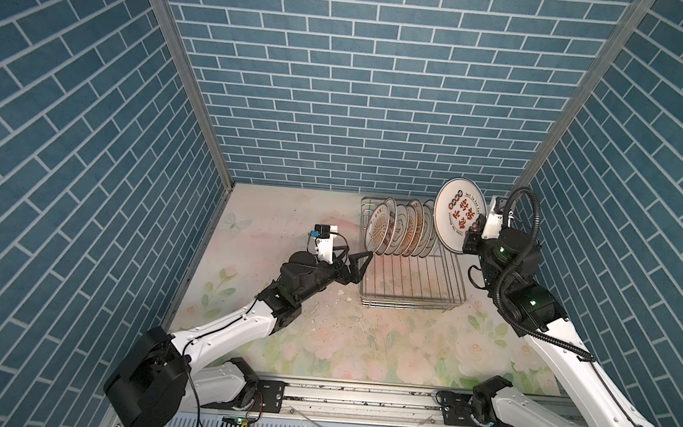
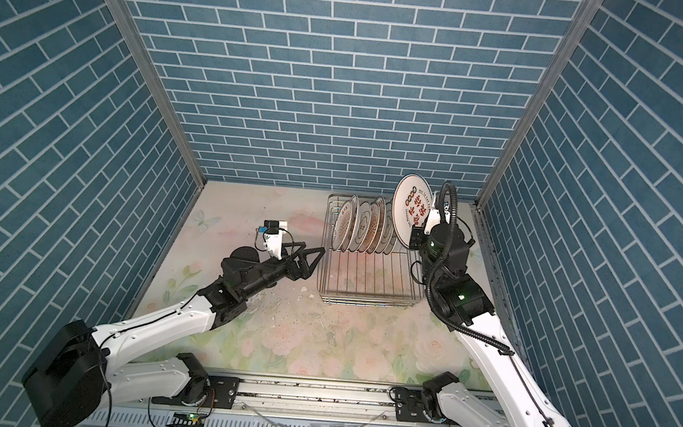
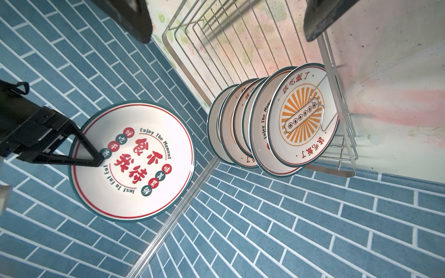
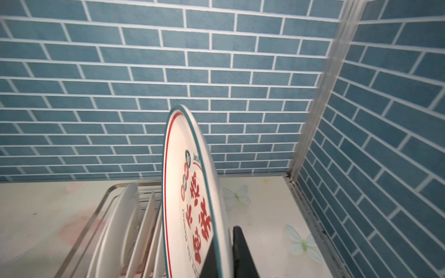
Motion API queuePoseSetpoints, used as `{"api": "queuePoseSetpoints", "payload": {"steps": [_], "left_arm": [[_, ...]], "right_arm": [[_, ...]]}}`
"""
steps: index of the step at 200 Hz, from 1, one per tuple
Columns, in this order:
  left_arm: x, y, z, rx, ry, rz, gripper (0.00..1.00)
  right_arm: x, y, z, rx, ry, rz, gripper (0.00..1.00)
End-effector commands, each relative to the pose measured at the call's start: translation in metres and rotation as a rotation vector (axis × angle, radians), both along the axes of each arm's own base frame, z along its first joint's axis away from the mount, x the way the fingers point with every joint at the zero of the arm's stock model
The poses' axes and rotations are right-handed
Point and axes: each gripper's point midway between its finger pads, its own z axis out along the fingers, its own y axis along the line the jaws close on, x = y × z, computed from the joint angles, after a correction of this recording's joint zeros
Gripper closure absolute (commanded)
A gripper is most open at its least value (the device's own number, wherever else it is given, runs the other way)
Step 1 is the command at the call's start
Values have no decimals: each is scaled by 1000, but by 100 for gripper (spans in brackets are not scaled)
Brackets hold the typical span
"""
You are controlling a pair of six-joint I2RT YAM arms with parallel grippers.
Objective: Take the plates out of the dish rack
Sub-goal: 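Swing the held plate toward the left gripper, holding it upright above the rack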
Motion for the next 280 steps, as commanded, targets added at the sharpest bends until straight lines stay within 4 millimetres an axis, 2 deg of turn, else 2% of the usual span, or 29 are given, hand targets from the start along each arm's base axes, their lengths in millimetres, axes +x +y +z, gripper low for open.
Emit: {"api": "queuePoseSetpoints", "payload": {"steps": [1, 38, 72, 110, 162, 220, 251, 267, 280], "left_arm": [[-12, -1, 7, -3, -41, -38, 0], [-19, 0, 16, -3, -86, -70, 0], [-22, 4, 25, -62, -98, -93, 0], [-27, -2, 38, -141, -111, -166, 0], [-27, -11, 49, -150, -128, -164, 0], [-18, -14, 46, -150, -76, -127, 10], [-16, -17, 49, -164, -73, -123, 10], [-12, -19, 49, -172, -61, -118, 14], [-10, -20, 51, -185, -64, -117, 21]], "right_arm": [[-13, 31, 23, 169, -60, 213, 100], [-13, 62, 17, 308, 19, 452, 100], [-8, 64, 19, 526, 62, 646, 100], [-10, 79, 19, 594, 88, 796, 100], [-11, 84, 11, 602, 106, 833, 100], [-9, 75, 1, 571, 77, 768, 100], [-12, 81, -1, 572, 82, 792, 100], [-15, 84, -4, 570, 82, 803, 100], [-17, 86, -7, 565, 87, 812, 100]]}}
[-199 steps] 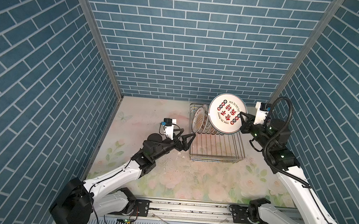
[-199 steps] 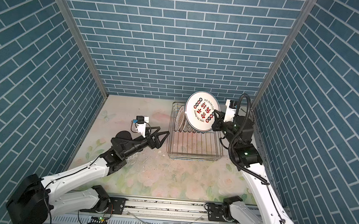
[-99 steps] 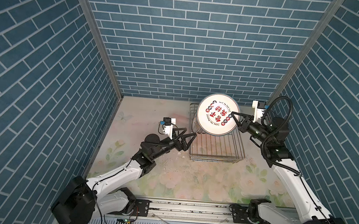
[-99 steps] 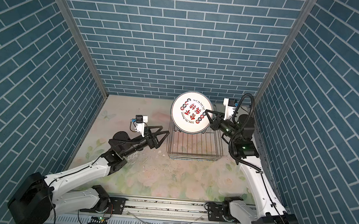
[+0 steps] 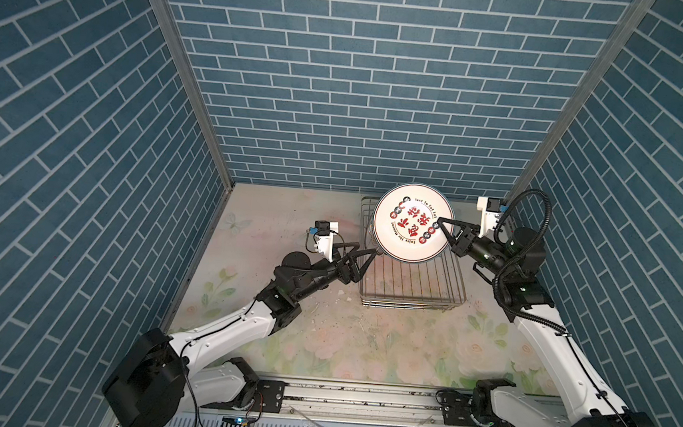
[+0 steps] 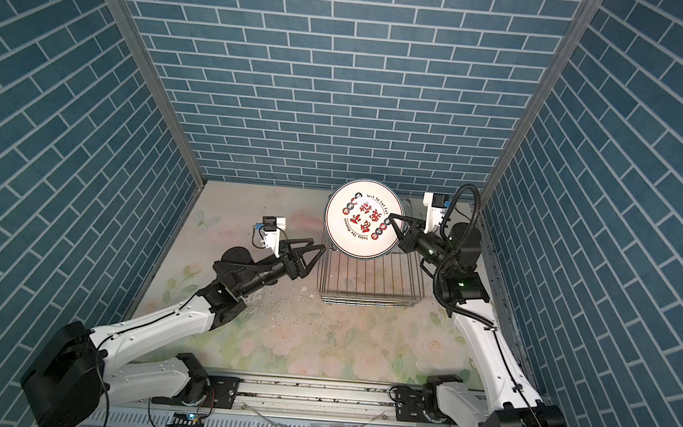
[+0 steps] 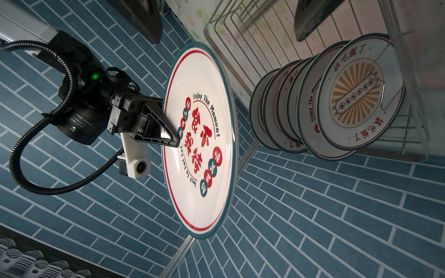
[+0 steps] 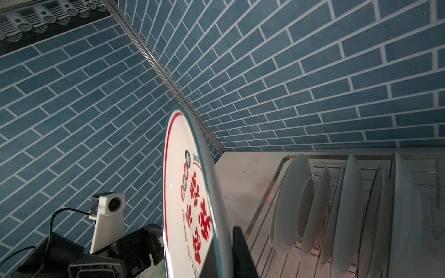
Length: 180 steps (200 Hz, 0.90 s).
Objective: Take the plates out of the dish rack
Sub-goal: 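Swing the held plate toward the left gripper, holding it upright above the rack, then grasp the plate's rim with the left gripper while the right gripper holds it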
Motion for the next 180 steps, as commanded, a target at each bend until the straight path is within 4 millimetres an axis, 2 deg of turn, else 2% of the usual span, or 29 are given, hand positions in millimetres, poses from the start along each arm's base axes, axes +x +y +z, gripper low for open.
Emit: {"api": "queuePoseSetpoints", "payload": {"steps": [1, 45, 70, 98, 155, 170, 172, 180], "left_arm": [[4, -4, 14, -37, -15, 5, 22], [9, -9, 15, -38, -1, 6, 34], [13, -12, 10, -22, 20, 14, 47], [16, -15, 7, -17, 33, 13, 58], [19, -21, -5, 8, 63, -2, 67], [19, -22, -7, 11, 66, -5, 73], [20, -23, 1, 0, 53, -5, 73], [21, -24, 3, -2, 53, -8, 75]], "right_arm": [[-12, 3, 19, 20, -95, 18, 100], [-16, 5, 10, -7, -111, 8, 100], [-18, 8, 8, -20, -123, 11, 100], [-20, 12, 6, -42, -134, 16, 100], [-20, 21, 0, -68, -125, 33, 100], [-19, 21, 0, -72, -128, 34, 100], [-19, 21, 0, -73, -127, 33, 100], [-19, 21, 0, -74, -128, 33, 100]]}}
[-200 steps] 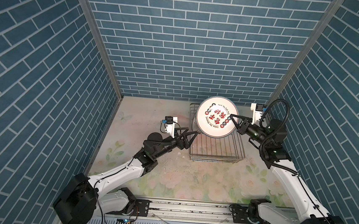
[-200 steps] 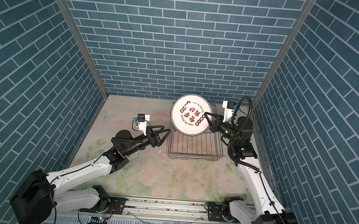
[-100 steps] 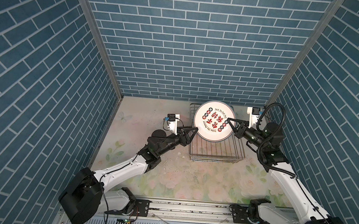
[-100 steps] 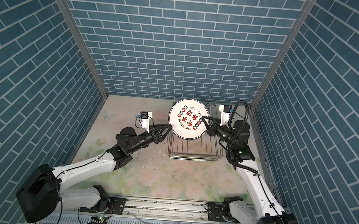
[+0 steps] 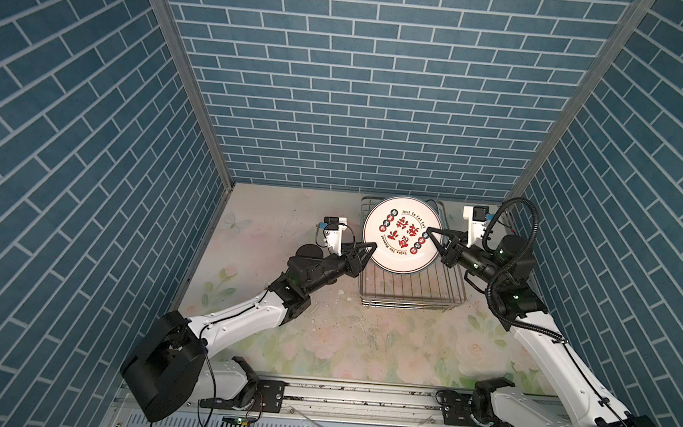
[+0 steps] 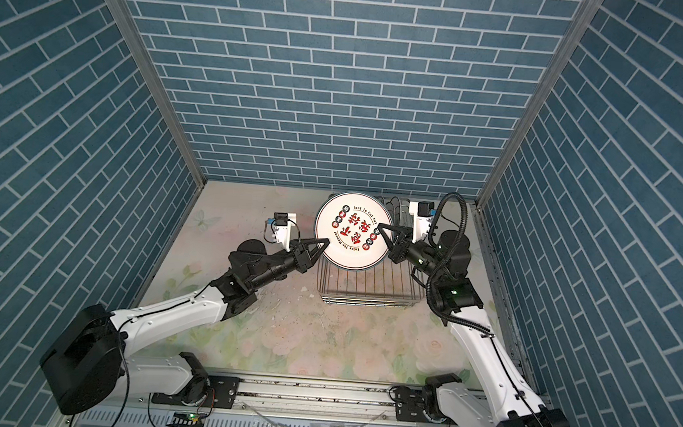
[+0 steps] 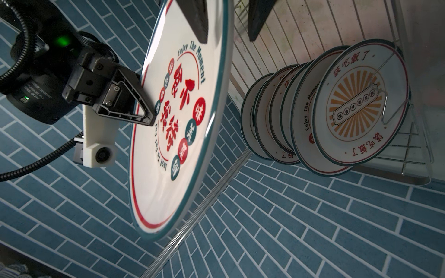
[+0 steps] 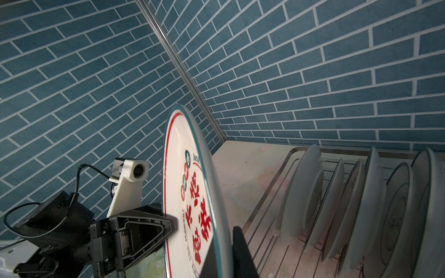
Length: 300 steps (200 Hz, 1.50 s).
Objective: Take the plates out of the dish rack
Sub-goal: 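Grasp the plate's rim with the left gripper while the right gripper holds it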
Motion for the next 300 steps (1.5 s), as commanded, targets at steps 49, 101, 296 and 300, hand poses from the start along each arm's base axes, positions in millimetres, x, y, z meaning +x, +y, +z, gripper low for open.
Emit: {"api": "queuePoseSetpoints", "payload": {"steps": [49, 101, 296, 300], "left_arm": [[1, -9, 18, -19, -29, -23, 91], [1, -9, 17, -26, -23, -25, 100], [-3, -5, 25, -88, -4, -26, 100], [-3, -5, 25, -86, -3, -26, 100]], "right_arm": [[0, 3, 14, -4, -75, 1, 100], [0, 6, 12, -10, -66, 18, 99], [3, 6, 10, -2, -22, 11, 1], [3, 6, 10, -2, -22, 10, 1]]}}
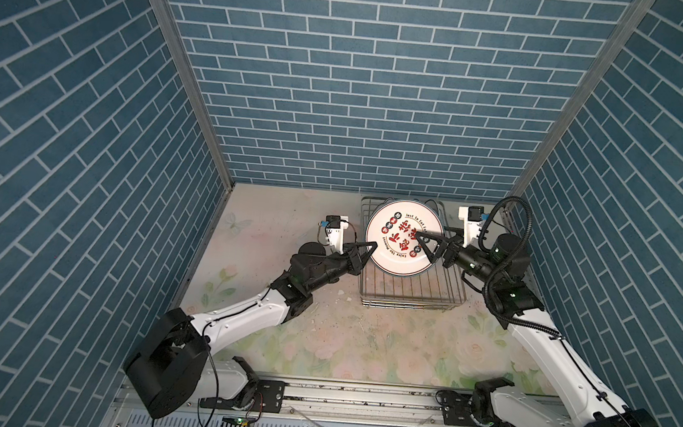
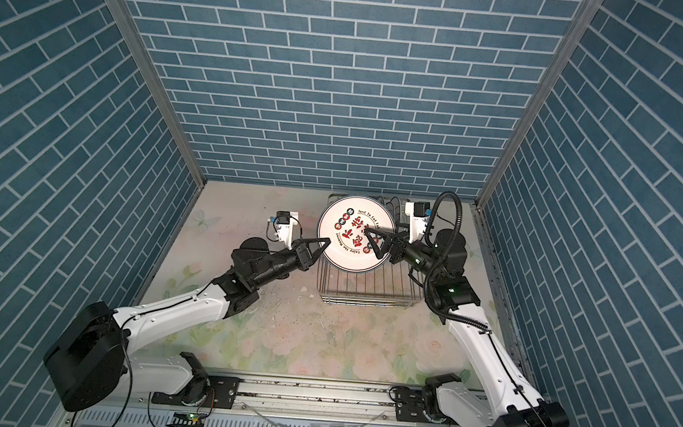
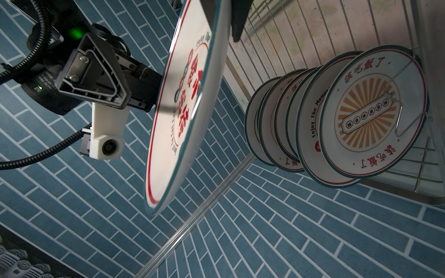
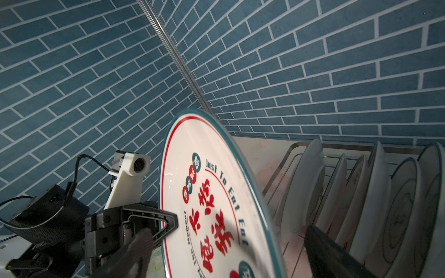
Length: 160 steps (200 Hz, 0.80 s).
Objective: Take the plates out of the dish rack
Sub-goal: 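Grasp the plate's rim with the left gripper while the right gripper holds it, then carry the plate off the rack with the left gripper while the right gripper withdraws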
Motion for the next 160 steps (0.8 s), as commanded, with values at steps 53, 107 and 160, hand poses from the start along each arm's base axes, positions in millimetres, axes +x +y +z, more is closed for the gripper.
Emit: {"api": "queuePoseSetpoints", "payload": {"steps": [53, 107, 160], "left_arm": [[17, 44, 17, 53, -50, 180, 100], [14, 95, 25, 69, -49, 316, 100], [18, 160, 20, 57, -2, 495, 100]], "right_arm": [[2, -10, 22, 17, -68, -78, 1], [-3, 10, 21, -100, -143, -97, 1], [-12, 45, 20, -188, -201, -24, 1]]}}
